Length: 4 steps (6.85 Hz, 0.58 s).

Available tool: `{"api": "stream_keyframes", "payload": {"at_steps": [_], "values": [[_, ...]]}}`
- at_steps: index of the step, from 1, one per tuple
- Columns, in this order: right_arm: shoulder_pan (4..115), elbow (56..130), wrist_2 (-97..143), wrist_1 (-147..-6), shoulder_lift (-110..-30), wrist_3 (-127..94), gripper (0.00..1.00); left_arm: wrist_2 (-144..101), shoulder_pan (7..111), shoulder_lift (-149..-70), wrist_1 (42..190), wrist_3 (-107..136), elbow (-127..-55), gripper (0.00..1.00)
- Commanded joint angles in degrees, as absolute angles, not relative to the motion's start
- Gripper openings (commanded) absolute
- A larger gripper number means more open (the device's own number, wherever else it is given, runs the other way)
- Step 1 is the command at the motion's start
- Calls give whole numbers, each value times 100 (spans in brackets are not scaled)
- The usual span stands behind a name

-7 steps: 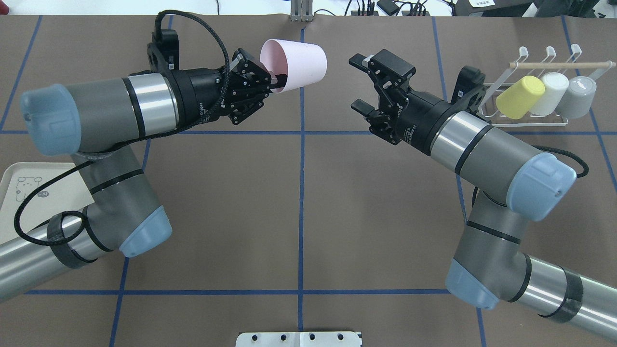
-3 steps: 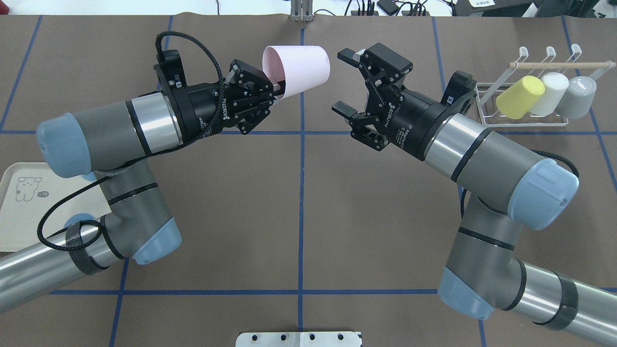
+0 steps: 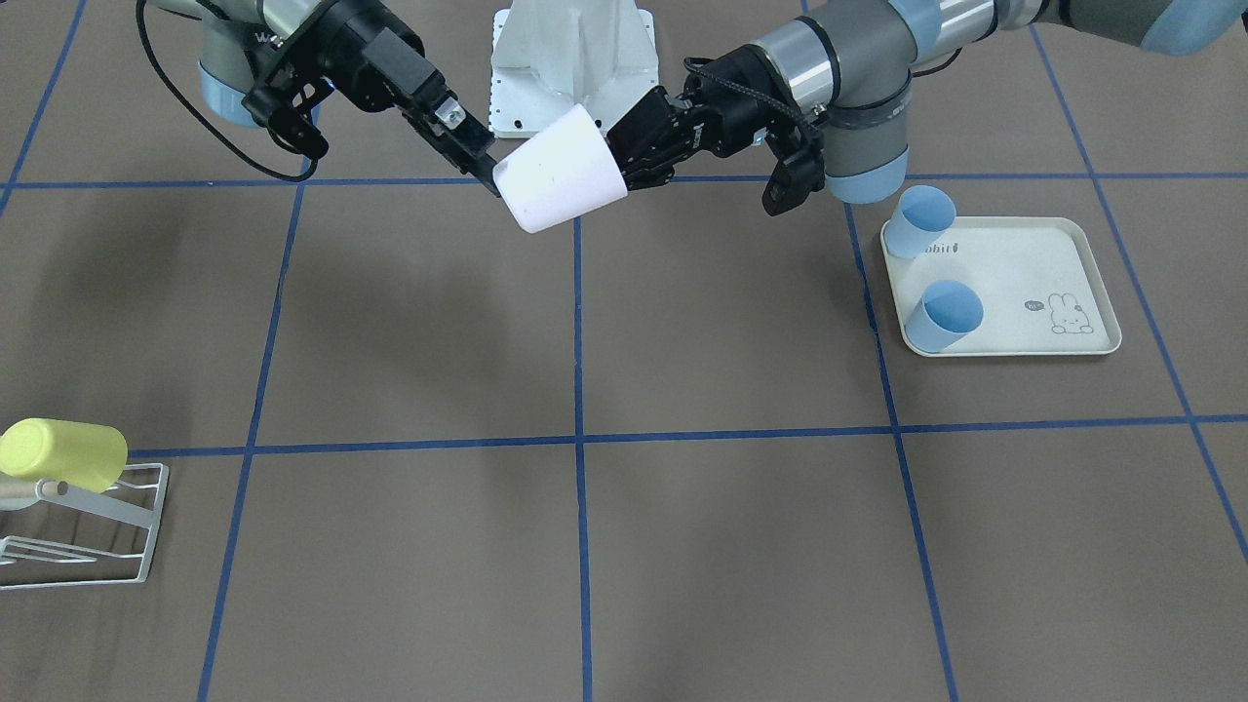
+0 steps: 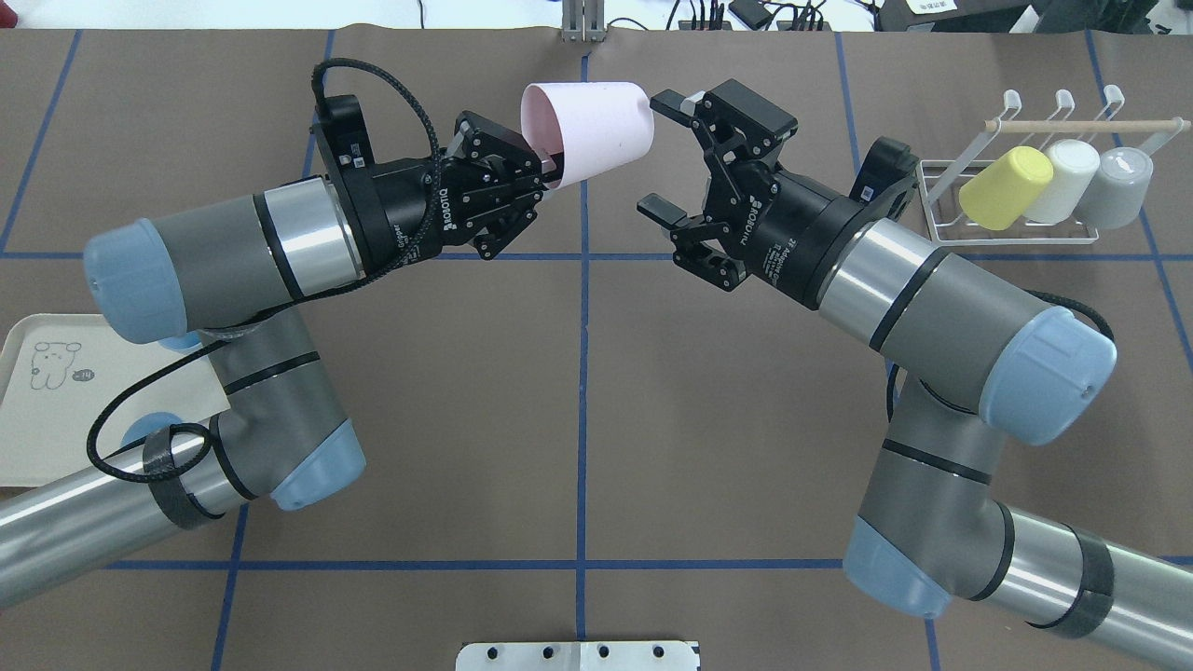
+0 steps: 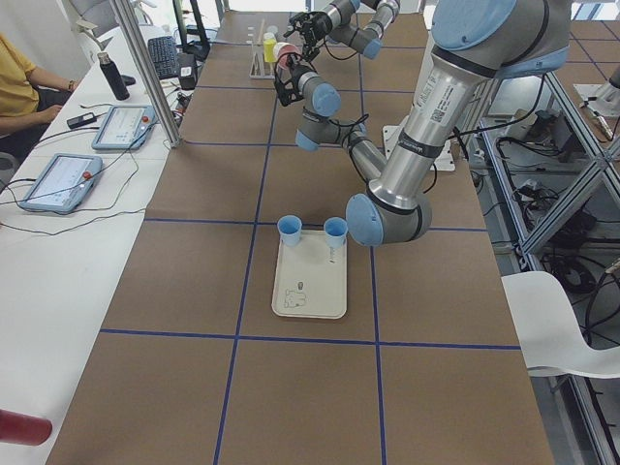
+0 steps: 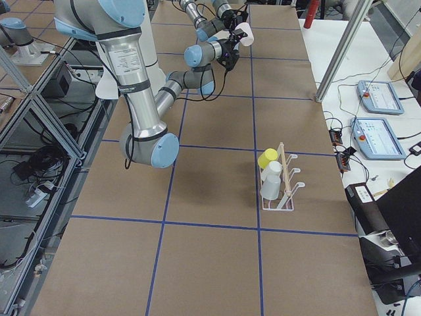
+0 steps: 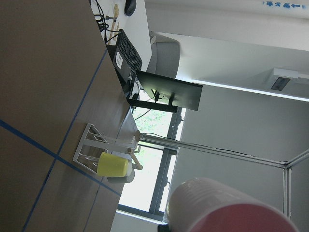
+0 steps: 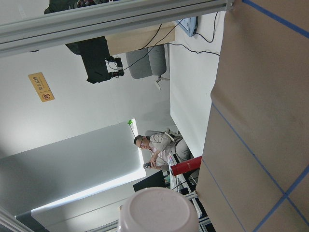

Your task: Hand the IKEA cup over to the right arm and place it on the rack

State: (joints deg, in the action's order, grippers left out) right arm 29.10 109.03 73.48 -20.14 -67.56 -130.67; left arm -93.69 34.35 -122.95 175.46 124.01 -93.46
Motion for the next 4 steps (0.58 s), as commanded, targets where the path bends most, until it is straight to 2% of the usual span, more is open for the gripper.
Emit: {"api": "stream_keyframes", "payload": {"at_steps": [1,4], "values": [[2909,10907,7321,-2013,-6741,-13069,98,-9378,3375,-12322,17552,12410,-9334,0],[2909,10907,7339,-2004,-6715,-13061,98,-9387,3270,-12322,17561,12393,-9378,0]]}}
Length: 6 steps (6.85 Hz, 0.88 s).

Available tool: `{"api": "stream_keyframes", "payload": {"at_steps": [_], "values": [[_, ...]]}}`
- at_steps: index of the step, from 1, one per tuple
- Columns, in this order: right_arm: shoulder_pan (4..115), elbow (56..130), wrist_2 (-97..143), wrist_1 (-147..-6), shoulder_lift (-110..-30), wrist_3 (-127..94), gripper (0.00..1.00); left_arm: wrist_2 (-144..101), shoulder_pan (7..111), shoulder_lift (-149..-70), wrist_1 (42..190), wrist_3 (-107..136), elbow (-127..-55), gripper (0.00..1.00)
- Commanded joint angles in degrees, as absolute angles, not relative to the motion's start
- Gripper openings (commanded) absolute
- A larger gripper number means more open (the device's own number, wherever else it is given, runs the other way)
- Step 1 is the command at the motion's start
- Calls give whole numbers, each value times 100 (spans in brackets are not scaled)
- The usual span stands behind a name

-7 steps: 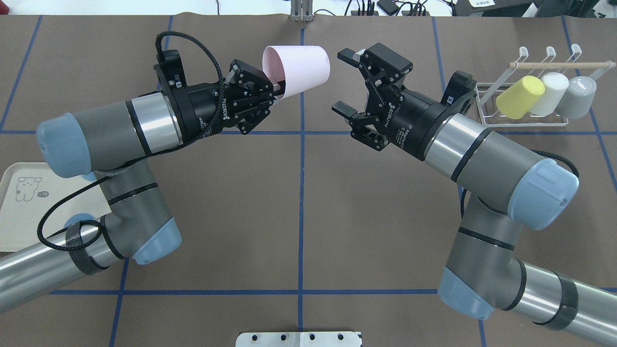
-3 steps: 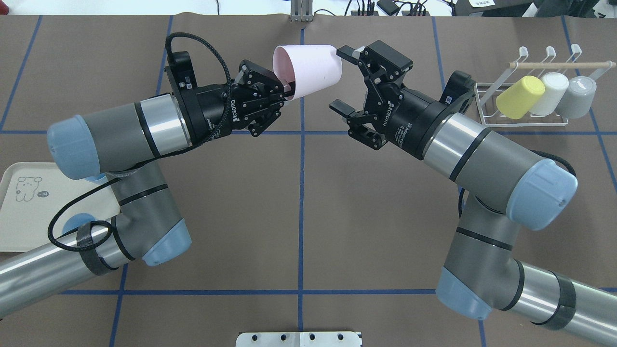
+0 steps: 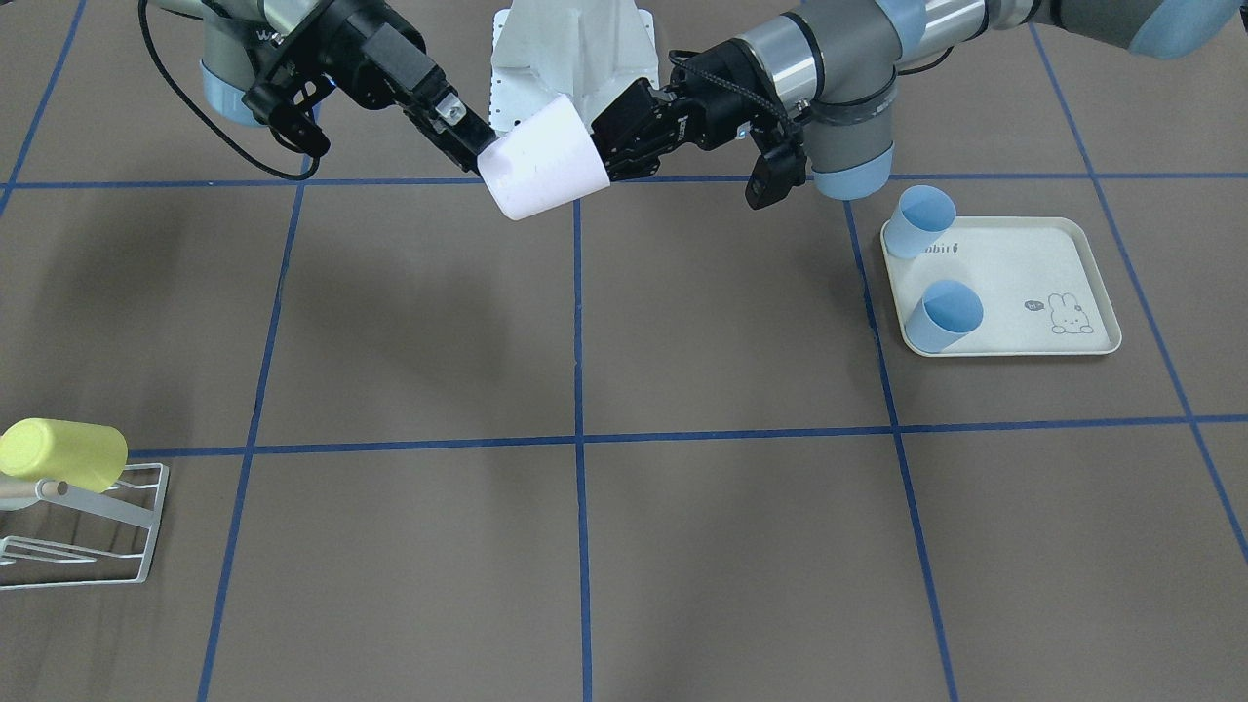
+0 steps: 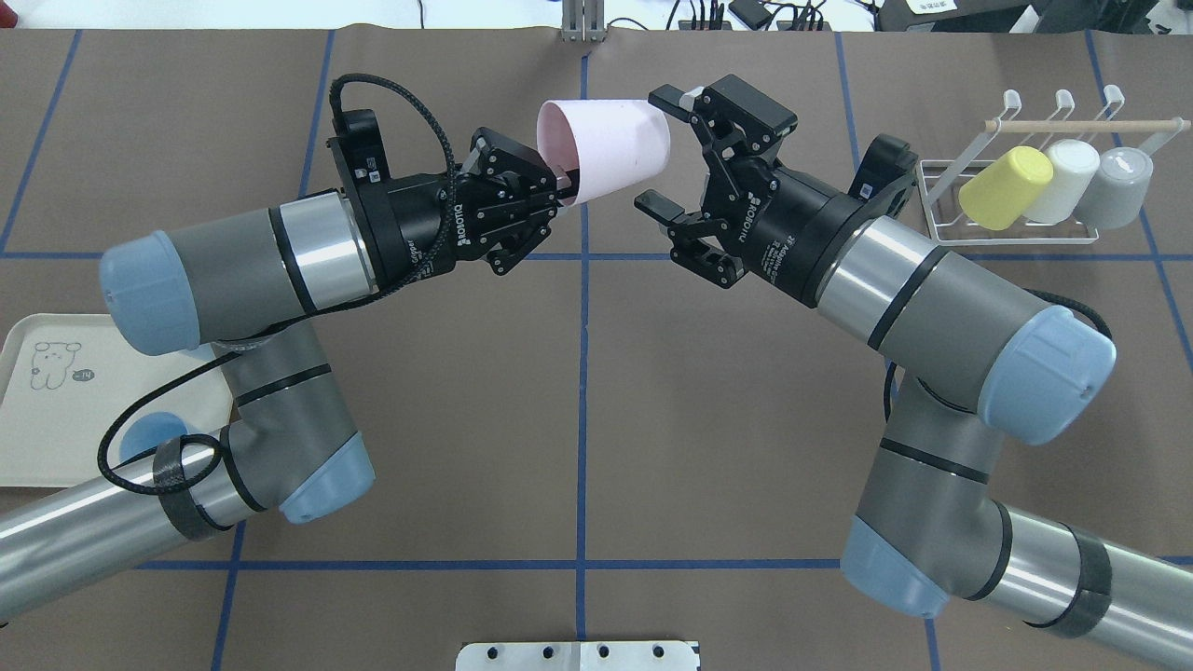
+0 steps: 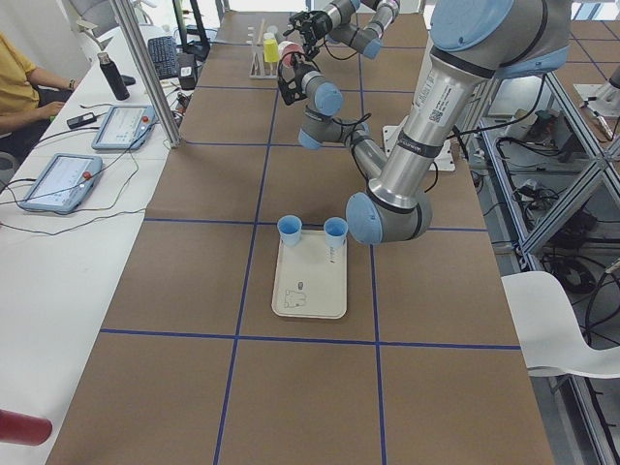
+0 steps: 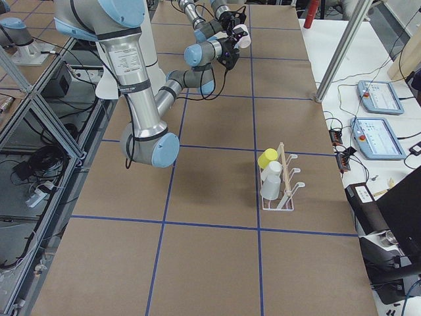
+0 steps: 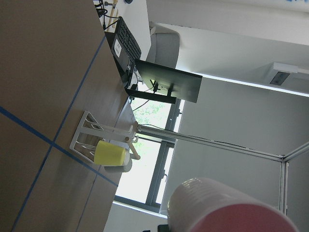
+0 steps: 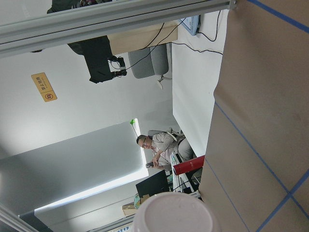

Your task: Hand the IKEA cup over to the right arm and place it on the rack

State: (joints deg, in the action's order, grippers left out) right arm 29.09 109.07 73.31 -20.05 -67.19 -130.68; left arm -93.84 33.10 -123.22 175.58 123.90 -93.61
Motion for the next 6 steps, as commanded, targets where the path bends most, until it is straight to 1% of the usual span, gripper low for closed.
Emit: {"api": "stream_keyframes", "payload": {"at_steps": [1,6], "values": [[2900,10907,7348,-2004,-6715,-13061,98,-9395,3261,-12322,17561,12401,-9395,0],[2892,10916,7400,-1865,-6732,-12999,98,-9422,3076,-12322,17587,12410,-9518,0]]}}
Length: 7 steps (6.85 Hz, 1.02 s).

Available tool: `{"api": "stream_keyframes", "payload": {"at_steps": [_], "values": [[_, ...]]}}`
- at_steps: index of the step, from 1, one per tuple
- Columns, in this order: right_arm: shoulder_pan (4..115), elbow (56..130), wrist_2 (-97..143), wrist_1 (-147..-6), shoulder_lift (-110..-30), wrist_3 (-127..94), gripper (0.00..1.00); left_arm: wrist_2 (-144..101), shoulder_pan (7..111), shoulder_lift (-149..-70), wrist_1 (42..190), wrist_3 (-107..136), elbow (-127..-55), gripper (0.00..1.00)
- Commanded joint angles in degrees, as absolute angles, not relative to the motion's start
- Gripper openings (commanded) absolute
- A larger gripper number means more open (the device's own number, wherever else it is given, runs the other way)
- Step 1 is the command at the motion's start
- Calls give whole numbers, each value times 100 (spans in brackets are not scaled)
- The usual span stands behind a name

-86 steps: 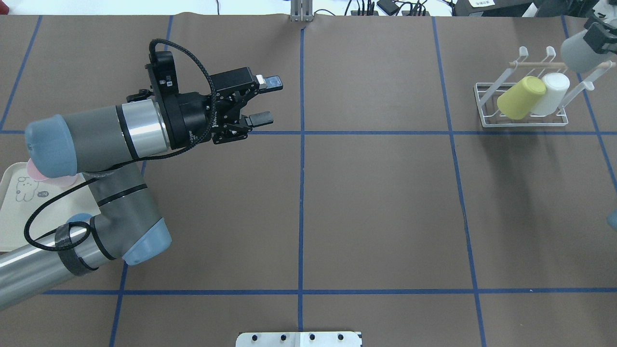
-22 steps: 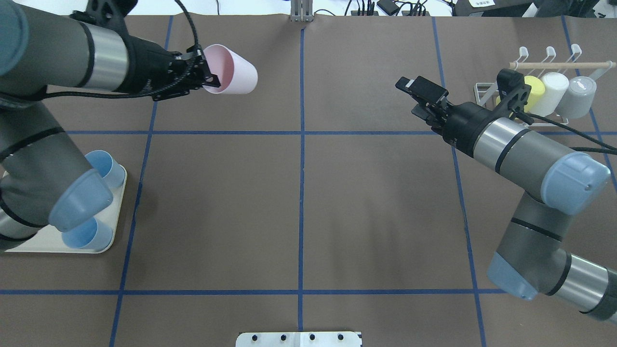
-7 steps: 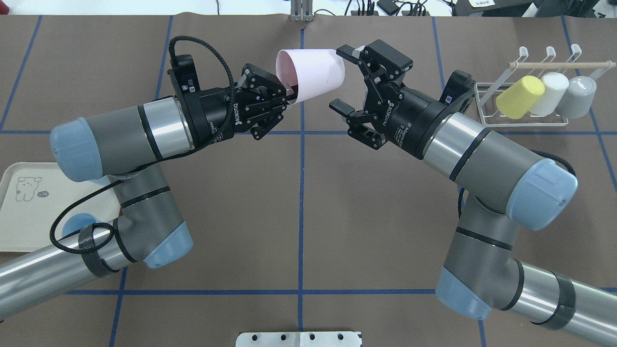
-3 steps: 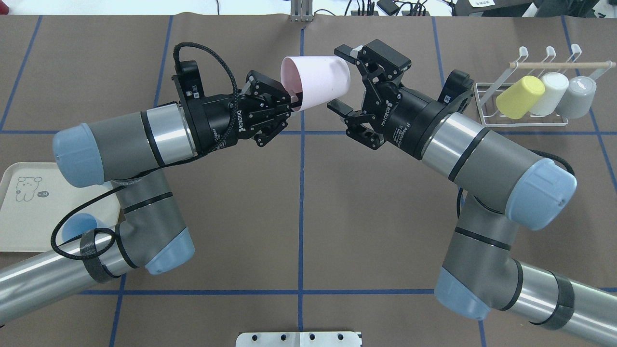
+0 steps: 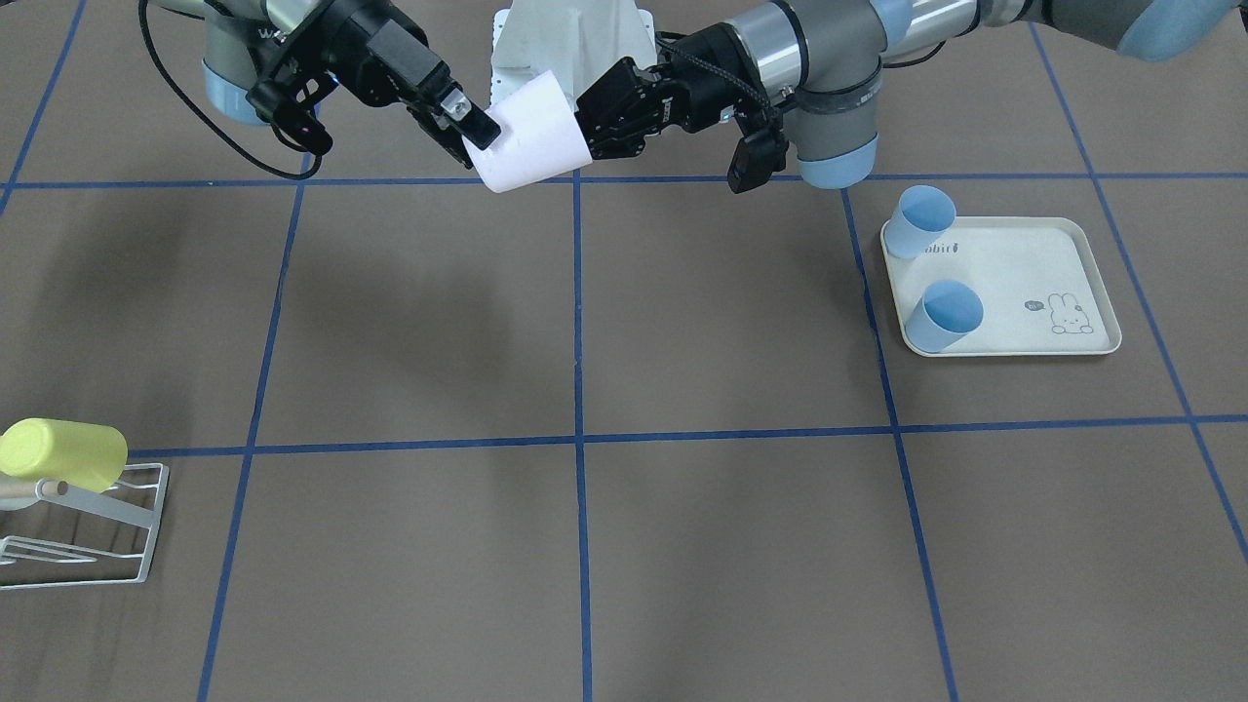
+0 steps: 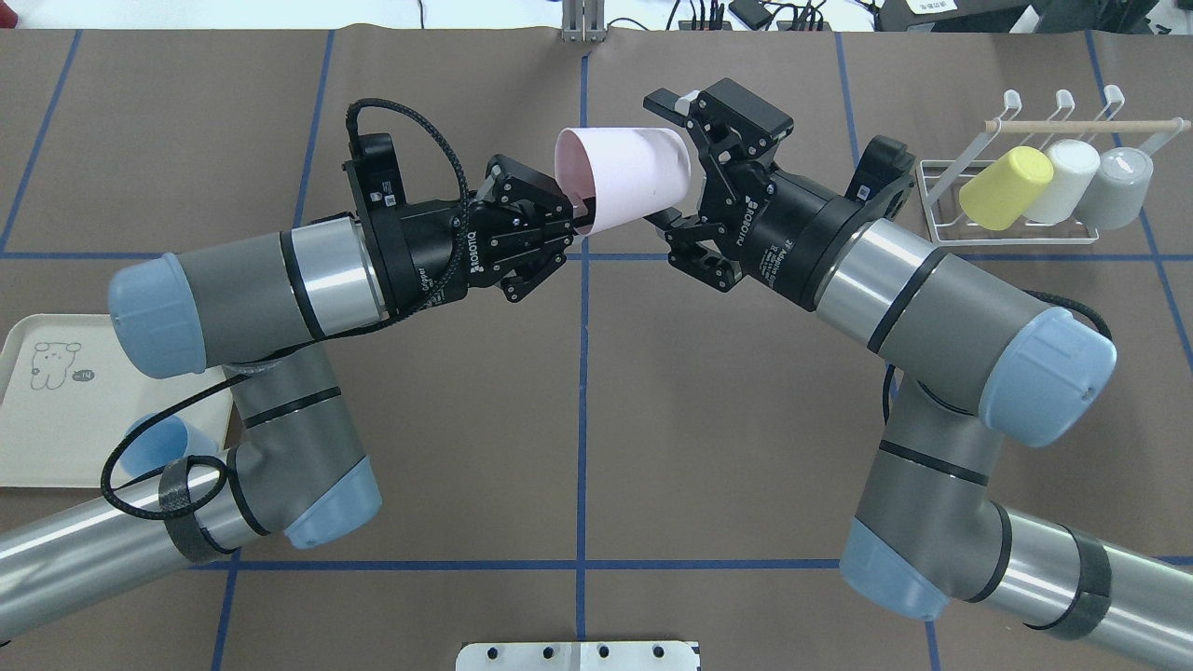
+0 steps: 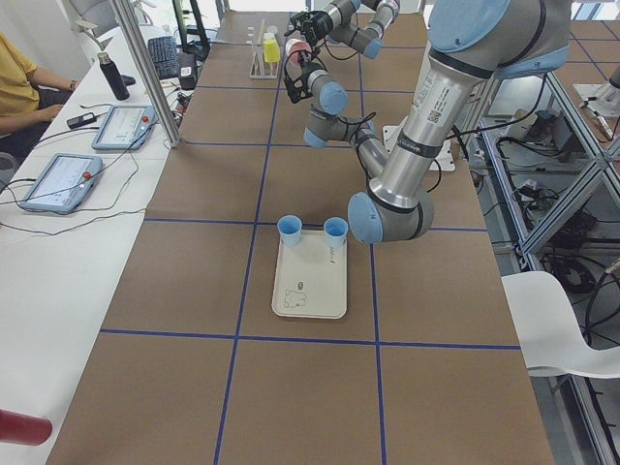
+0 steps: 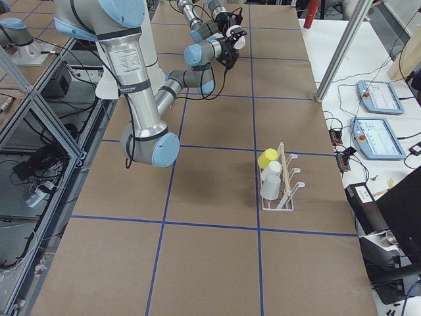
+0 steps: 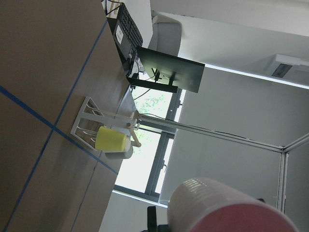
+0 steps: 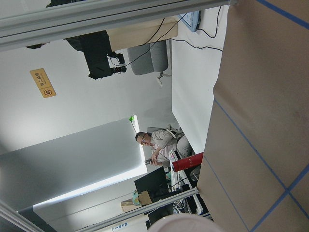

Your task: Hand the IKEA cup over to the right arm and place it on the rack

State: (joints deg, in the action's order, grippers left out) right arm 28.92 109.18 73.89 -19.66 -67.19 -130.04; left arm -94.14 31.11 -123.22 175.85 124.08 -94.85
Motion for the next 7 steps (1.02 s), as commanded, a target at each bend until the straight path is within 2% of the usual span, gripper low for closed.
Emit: {"api": "stream_keyframes", "payload": {"at_steps": [1,2,3,4,5,6,7], "values": [[2883,10881,7400,-1646,-6793,-12990,96,-9431,3067,-12314,17587,12410,-9553,0],[2874,10881,7400,-1644,-6803,-12982,93,-9431,3050,-12305,17596,12410,-9562,0],[2857,10890,7400,-1644,-6803,-12973,70,-9431,3059,-12305,17596,12410,-9562,0],[2848,10890,7400,-1644,-6820,-12964,37,-9431,3050,-12305,17604,12401,-9562,0],[2839,10898,7383,-1652,-6873,-12877,13,-9422,3050,-12296,17596,12401,-9554,0],[2795,10890,7365,-1652,-6873,-12754,0,-9413,3050,-12296,17596,12401,-9554,33],[2743,10890,7357,-1652,-6864,-12727,0,-9378,3050,-12296,17587,12384,-9502,89]]}}
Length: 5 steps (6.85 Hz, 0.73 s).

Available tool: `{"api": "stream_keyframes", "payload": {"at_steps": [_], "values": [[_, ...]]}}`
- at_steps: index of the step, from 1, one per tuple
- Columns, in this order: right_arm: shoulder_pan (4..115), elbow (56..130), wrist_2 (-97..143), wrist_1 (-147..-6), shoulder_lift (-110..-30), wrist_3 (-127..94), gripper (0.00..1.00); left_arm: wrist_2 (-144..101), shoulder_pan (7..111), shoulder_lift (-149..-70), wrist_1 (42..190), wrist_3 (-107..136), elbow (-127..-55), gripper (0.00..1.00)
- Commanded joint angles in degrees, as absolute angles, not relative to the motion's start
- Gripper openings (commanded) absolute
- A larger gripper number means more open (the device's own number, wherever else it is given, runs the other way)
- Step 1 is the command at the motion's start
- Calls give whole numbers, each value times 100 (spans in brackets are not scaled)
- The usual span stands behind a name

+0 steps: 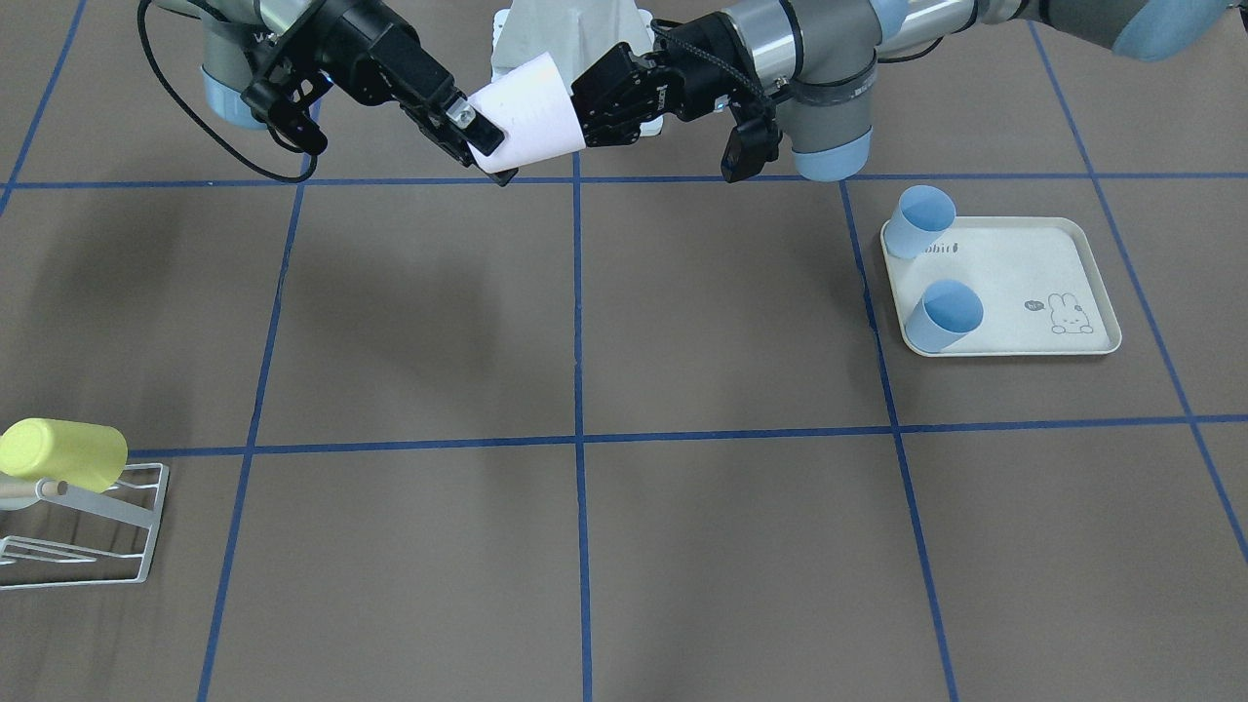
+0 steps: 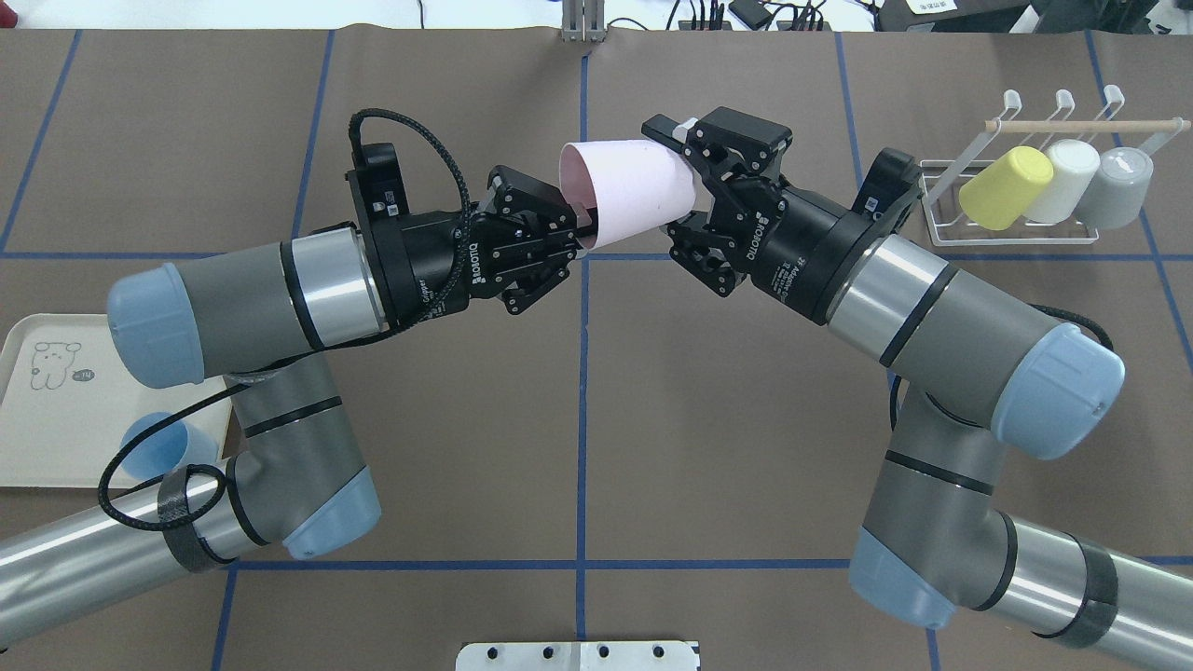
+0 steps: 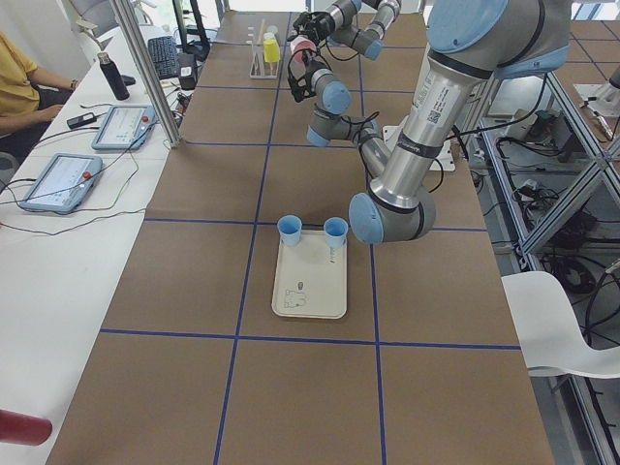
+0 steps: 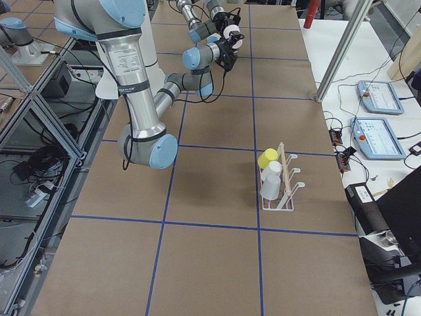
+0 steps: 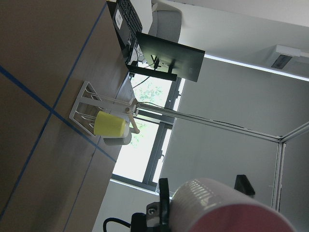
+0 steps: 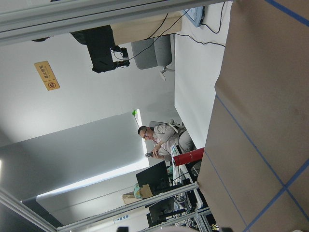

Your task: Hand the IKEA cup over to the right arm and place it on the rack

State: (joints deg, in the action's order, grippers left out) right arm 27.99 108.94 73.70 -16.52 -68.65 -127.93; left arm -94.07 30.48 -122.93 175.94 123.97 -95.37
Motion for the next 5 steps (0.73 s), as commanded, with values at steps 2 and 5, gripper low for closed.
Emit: {"api": "stream_keyframes", "payload": {"at_steps": [2,5], "values": [[2733,10863,7366,-1722,-6812,-11855,0,-9387,3093,-12243,17552,12305,-9554,99],[3135,10731,7321,-2456,-6829,-10384,0,-9439,3453,-11682,17499,11202,-9607,99]]}}
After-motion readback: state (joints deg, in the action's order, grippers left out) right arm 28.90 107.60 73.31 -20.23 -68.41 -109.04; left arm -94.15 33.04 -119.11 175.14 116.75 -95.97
